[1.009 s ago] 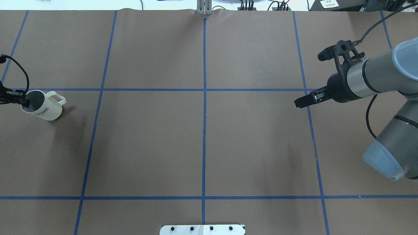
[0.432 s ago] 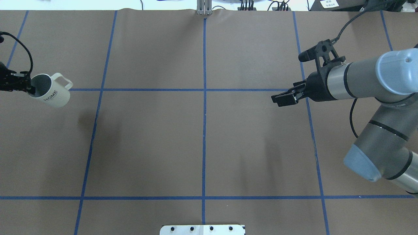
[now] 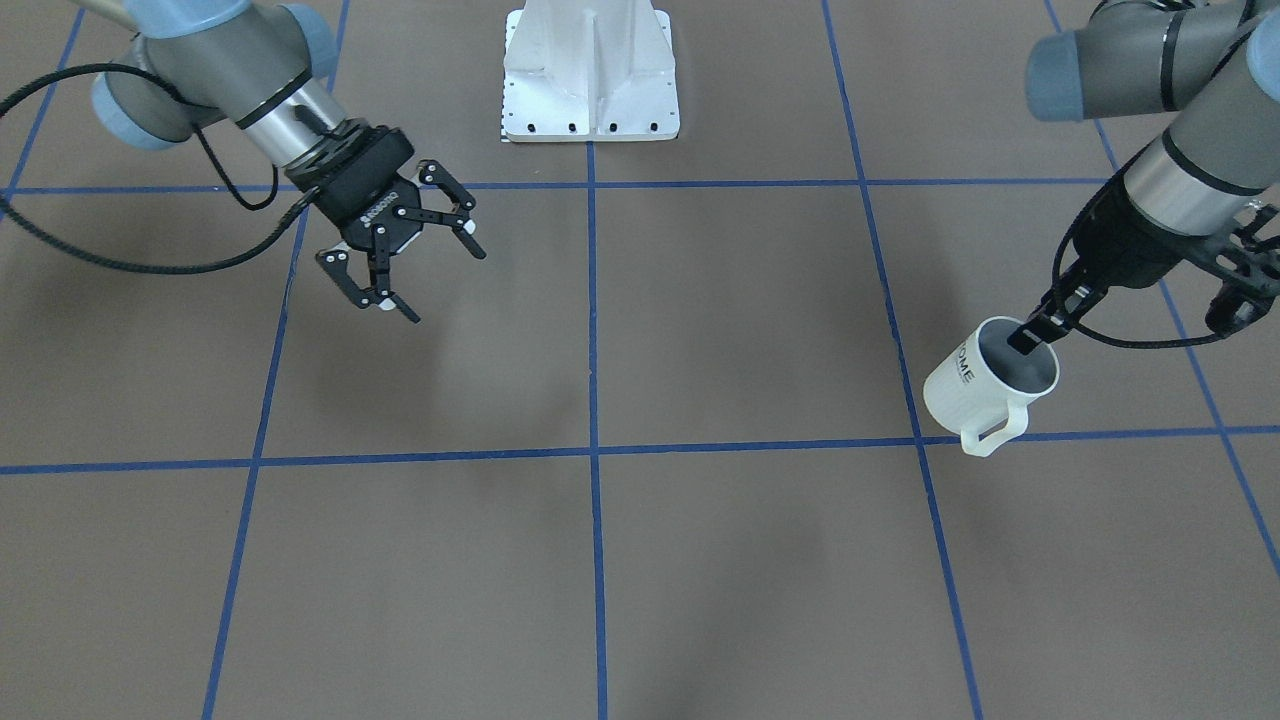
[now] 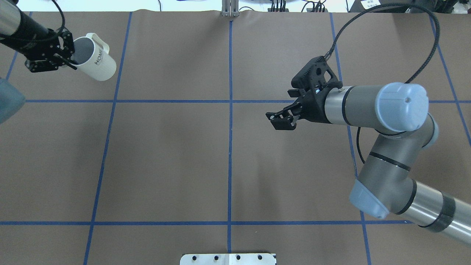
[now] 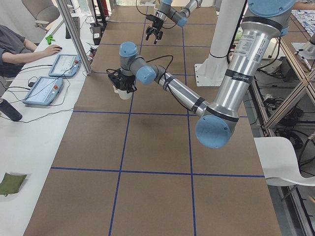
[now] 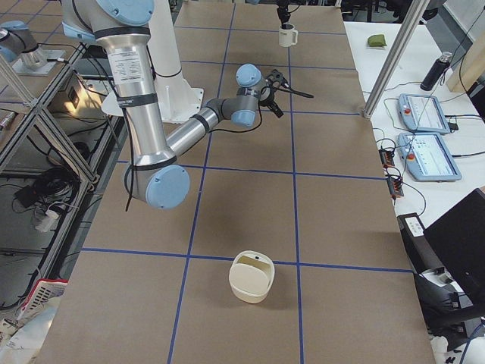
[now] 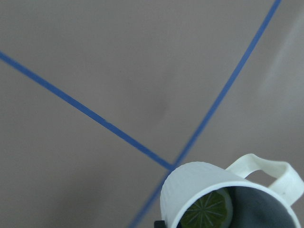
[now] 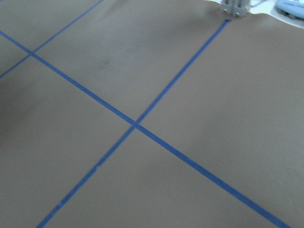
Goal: Left arm hands cup to right arm to dump lemon
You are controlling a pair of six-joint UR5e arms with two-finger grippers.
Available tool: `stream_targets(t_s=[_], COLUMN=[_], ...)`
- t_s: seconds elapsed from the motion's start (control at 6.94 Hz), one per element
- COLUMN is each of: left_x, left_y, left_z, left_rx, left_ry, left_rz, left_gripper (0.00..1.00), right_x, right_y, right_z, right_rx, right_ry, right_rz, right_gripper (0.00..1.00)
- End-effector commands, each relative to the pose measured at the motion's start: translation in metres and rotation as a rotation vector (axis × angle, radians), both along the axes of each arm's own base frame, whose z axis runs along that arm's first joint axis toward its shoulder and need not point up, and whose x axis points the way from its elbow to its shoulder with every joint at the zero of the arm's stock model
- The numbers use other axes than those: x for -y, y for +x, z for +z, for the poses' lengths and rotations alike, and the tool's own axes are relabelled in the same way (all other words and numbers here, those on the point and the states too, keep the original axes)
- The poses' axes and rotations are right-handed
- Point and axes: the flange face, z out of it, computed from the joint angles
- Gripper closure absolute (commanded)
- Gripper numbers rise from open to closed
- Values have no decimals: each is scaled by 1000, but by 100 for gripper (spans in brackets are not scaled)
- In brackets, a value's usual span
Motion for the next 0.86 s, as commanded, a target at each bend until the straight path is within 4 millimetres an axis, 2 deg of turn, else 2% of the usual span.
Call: stream_targets(t_s=[0.0, 0.14, 0.29, 0.43, 0.72], left_x=[-16, -30, -46, -59, -75], left_y=[73, 100, 116, 127, 144], left_z=[-93, -125, -146, -161, -199], left_rx=[-128, -167, -205, -238, -284], left_ry=[-154, -173, -192, -210, -241], left_rz=[-53, -30, 29, 73, 81], left_gripper=[100, 100, 100, 100, 100], right_x=[-16, -33, -45, -54, -72], right_y=[-33, -51, -60, -63, -71], right_z=[-40, -54, -68, -74, -73], right_rx=[23, 42, 71, 108, 120], right_ry=[106, 125, 141, 149, 161], right_rz=[164, 258, 336, 371, 420], right_gripper=[1, 1, 1, 4, 2])
